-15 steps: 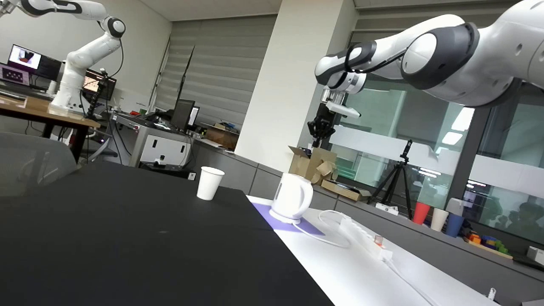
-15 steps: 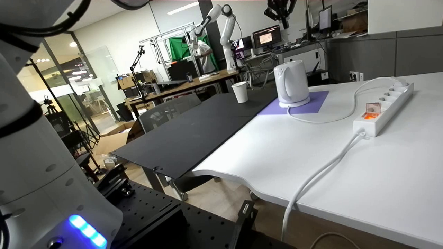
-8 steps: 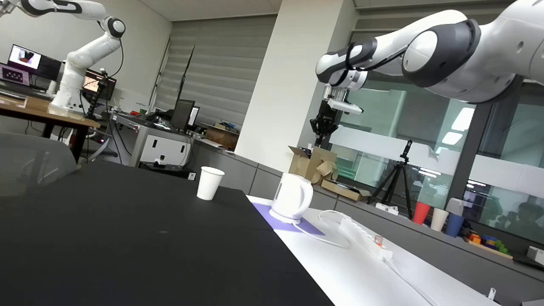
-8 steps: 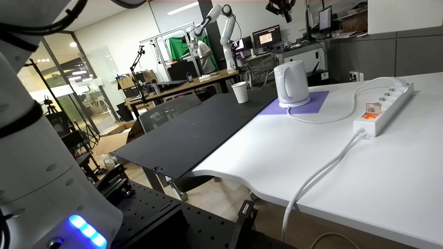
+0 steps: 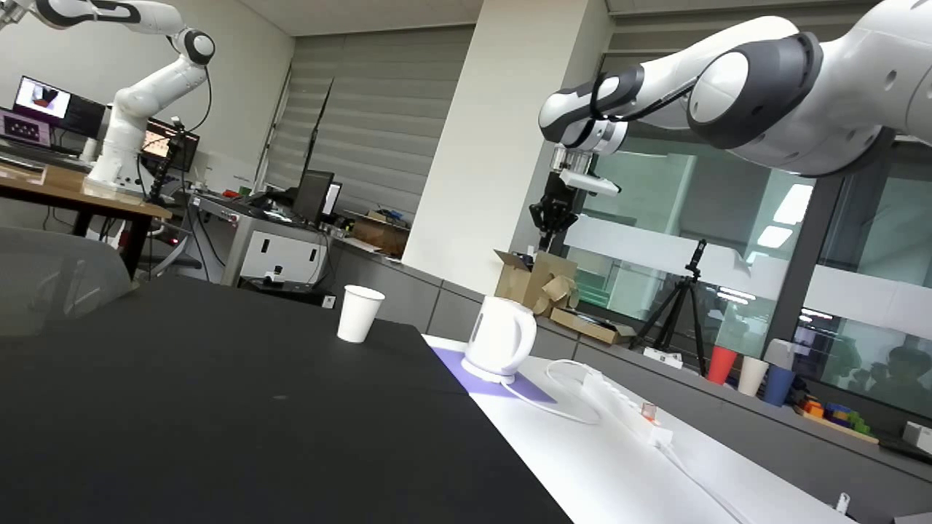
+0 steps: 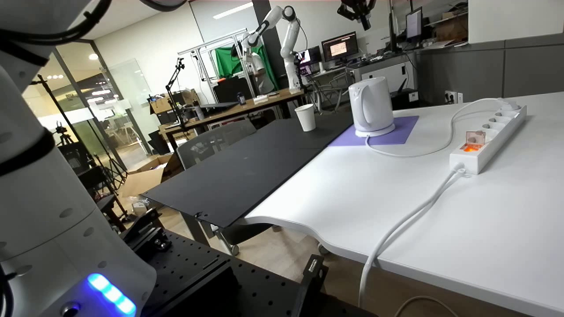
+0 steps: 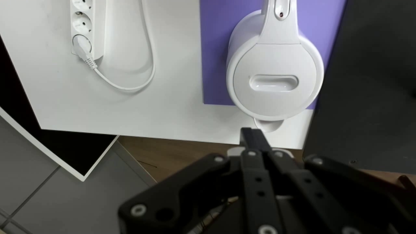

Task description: Switch off the electric kettle

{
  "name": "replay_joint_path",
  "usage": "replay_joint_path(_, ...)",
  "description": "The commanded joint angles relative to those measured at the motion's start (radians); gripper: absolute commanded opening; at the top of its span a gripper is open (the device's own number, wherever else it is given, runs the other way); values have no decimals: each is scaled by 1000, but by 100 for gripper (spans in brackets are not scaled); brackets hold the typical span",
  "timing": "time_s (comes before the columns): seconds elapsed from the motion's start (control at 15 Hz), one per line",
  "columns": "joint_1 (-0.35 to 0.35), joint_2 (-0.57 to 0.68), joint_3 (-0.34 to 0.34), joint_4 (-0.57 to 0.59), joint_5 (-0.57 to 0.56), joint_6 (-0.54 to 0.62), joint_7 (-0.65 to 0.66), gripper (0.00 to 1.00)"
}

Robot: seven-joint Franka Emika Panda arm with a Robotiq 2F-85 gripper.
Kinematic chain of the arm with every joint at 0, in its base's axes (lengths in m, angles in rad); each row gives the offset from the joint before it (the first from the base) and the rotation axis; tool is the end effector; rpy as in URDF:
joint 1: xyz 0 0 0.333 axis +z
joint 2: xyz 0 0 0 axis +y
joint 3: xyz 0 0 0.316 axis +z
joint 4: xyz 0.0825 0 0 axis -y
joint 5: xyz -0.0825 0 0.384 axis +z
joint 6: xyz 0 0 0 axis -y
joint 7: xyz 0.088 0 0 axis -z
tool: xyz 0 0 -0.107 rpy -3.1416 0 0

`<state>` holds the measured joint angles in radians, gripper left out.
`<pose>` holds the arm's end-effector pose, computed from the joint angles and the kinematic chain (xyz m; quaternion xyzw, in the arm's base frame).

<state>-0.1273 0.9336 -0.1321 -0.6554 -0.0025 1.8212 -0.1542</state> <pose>0.7839 -0.1515 0.4490 0.9914 -0.0194 0.1062 0.0741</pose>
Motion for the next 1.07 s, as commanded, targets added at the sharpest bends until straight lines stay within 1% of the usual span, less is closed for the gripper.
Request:
replay_joint_path(0.0, 8, -28, -9, -33, -8, -36, 15, 0)
replay_joint_path(0.07, 6, -27, -2, -42, -4, -68, -2, 0)
replay_joint_path(0.33, 7, -8, -4, -68, -6, -137, -1, 0)
replay_joint_path(0.67, 3, -5, 4, -125, 3, -181, -13, 0)
replay_joint_path(1.0, 3, -5, 13, -180, 9, -195, -35, 0)
